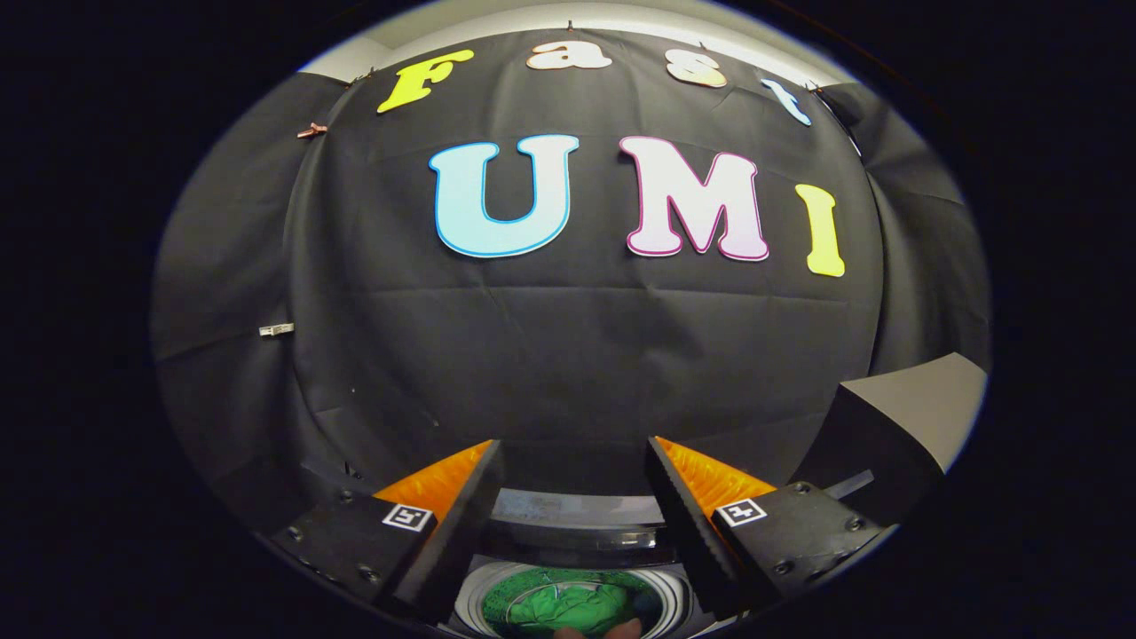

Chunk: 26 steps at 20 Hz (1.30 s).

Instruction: Put the clothes into the washing machine and then close the washing machine lid.

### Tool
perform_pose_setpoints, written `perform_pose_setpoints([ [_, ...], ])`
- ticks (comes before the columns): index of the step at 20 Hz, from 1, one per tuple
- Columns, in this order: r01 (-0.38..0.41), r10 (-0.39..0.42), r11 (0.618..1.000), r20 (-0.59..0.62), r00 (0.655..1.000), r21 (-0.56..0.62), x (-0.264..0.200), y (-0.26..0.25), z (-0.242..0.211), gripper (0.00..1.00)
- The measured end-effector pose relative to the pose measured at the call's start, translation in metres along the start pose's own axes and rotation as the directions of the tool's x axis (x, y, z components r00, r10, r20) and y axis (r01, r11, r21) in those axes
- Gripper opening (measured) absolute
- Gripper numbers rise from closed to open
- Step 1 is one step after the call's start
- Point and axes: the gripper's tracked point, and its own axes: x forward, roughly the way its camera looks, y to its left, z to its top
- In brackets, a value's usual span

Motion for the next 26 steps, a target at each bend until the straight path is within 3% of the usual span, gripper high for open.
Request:
perform_pose_setpoints([
  [14, -0.023, 0.023, 1.0, 0.008, 1.0, 0.019, -0.063, -0.009, -0.063, 0.99],
  [26, -0.069, 0.066, 0.997, 0.074, 0.995, 0.032, -0.129, -0.025, -0.035, 0.99],
])
